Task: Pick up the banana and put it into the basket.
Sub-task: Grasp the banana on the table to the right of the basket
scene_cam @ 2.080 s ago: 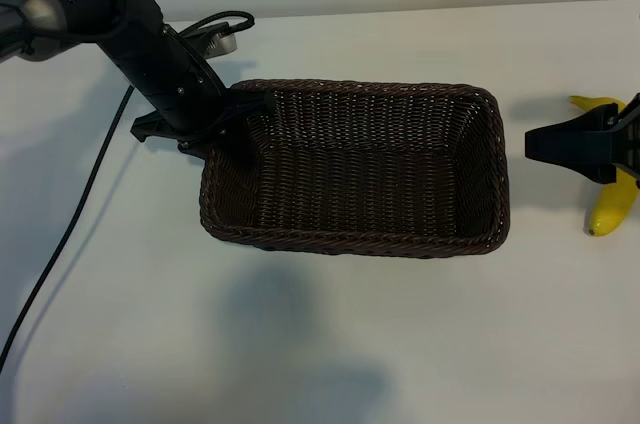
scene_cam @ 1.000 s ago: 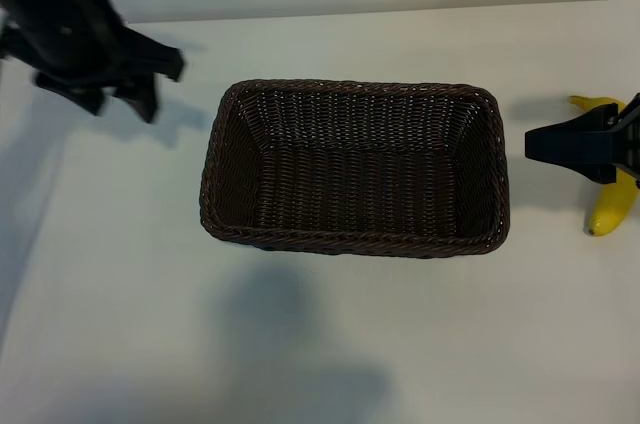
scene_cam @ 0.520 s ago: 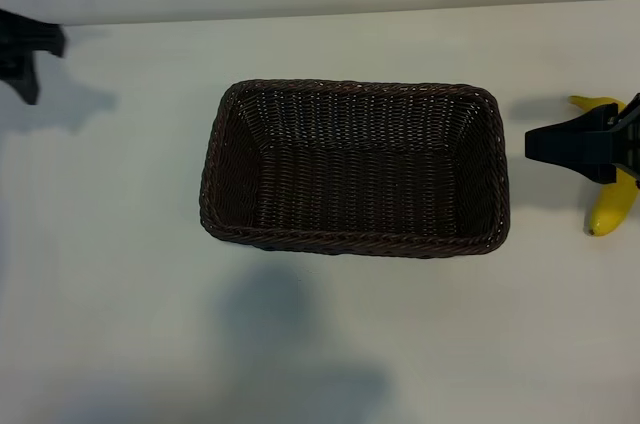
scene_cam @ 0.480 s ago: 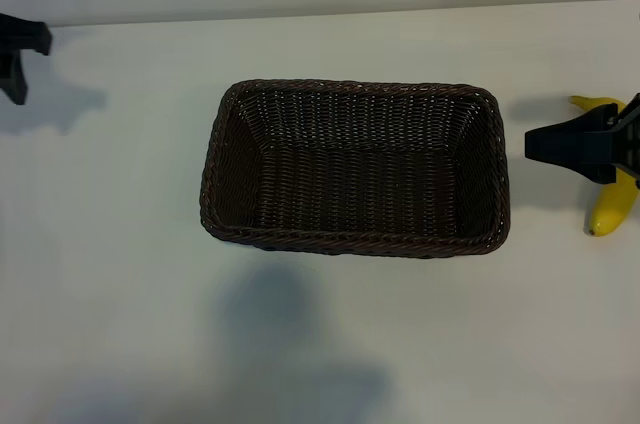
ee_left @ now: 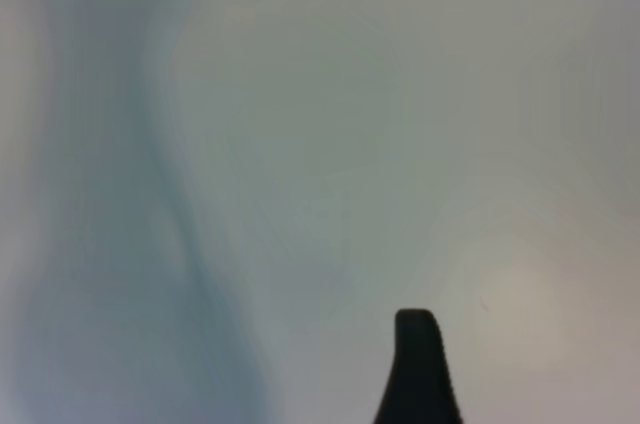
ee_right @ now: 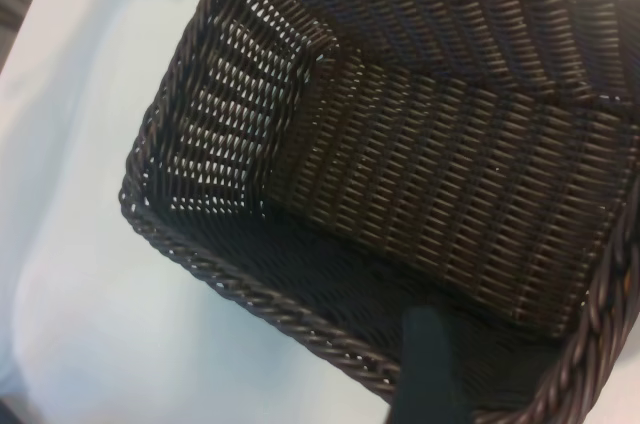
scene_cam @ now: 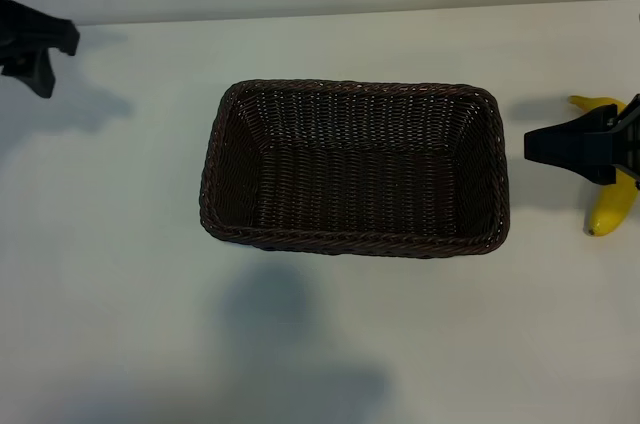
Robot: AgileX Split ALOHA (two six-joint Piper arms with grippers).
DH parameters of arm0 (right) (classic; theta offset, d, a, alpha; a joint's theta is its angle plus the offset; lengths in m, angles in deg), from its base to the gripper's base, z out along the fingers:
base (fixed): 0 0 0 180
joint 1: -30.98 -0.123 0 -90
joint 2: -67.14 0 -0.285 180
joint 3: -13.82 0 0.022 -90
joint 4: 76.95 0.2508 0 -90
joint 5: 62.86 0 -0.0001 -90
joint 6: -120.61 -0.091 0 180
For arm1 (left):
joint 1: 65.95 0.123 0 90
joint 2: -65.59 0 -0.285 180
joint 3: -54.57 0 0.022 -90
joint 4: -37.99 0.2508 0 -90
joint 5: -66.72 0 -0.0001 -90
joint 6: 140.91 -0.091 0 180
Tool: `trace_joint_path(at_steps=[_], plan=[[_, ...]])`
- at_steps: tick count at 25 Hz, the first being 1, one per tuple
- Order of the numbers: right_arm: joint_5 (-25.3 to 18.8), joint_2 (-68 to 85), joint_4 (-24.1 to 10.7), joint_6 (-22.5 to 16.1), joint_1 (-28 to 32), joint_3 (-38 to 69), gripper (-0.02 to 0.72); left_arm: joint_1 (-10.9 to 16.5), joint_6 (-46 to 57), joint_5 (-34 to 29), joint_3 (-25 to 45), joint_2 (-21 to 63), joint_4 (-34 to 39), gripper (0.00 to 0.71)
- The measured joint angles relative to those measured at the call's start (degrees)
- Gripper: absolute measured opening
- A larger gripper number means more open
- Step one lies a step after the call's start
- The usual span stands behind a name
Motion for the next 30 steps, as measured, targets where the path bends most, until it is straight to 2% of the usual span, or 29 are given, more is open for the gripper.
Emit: trace_joint_path(at_steps=[7,18,25,30], plan=[[0.00,0.00,0.00,0.00,0.00,0.00,0.522,0.00,4.27,0.00,16.02,15.83,7.21,0.562],[0.00,0.00,0.00,0.00,0.00,0.00,0.522,0.00,5.81,1.96,41.35,49.65,4.50,0.562],[-0.04,0.00,0.00,0.00,0.00,0.00,0.522,0.00,5.63,6.00,50.23,66.77,2.56,0.562],[-0.04,0.00,0.00,0.00,0.00,0.00,0.522,0.00,5.51,6.55,53.53,74.30,0.03,0.562]])
